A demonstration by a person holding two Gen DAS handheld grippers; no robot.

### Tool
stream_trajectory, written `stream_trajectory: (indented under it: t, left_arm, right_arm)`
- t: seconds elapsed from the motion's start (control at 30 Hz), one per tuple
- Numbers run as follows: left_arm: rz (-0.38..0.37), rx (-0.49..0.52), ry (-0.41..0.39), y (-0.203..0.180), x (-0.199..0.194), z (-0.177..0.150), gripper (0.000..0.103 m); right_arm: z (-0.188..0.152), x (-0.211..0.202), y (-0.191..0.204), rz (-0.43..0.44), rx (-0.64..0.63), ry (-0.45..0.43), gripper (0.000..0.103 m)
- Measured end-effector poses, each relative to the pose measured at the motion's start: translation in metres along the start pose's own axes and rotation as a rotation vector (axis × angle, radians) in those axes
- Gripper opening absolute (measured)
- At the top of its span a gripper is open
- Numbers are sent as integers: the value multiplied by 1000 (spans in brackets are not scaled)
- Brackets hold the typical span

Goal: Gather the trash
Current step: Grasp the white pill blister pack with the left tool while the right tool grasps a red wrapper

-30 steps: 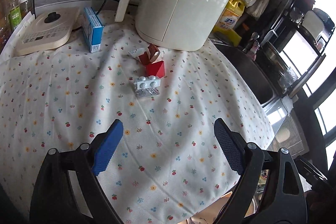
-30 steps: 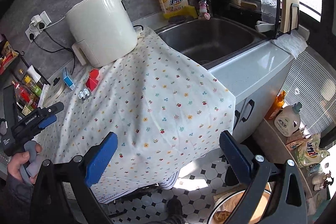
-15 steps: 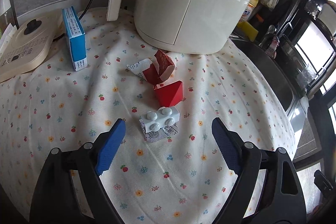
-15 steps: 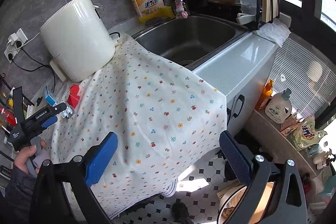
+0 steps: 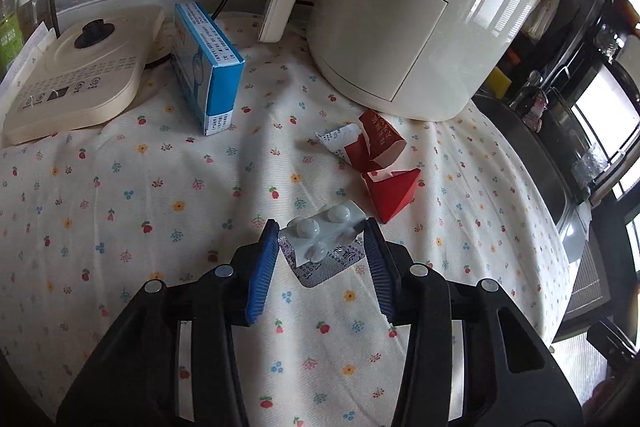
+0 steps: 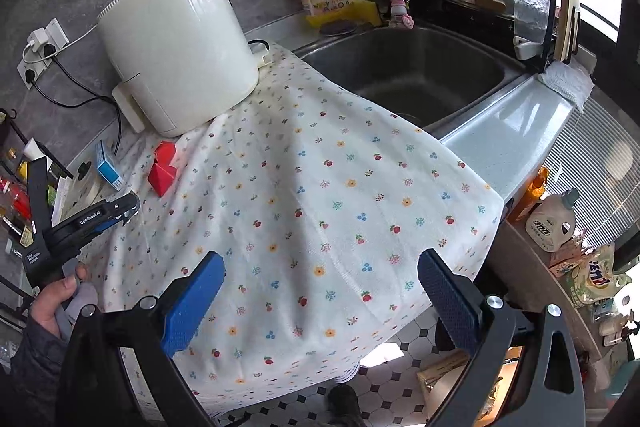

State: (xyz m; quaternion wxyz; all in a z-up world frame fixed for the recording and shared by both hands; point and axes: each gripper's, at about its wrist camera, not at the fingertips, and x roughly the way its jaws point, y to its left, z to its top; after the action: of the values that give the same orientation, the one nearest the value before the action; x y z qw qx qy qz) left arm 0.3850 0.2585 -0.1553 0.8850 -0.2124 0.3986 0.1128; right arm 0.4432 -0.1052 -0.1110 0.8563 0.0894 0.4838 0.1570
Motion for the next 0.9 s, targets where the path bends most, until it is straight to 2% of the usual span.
stream_trajectory:
  t: [0.37,0.57,0.73,0.9]
  left_arm:
    - [126,-153,-58,96,-51,-13,44]
    - [186,-228,-68,136,-72,-26,44]
    - [207,-269,-80,157,-83,-32,44]
    - [200,-283,-88,162,-86,-35,44]
  right_arm:
    - [24,44,75,117,-139,33,95]
    - [38,70,124,175,-220,44,94]
    - [50,91,160,209,-272,66,89]
    - [58,120,187,213,-320,105,73]
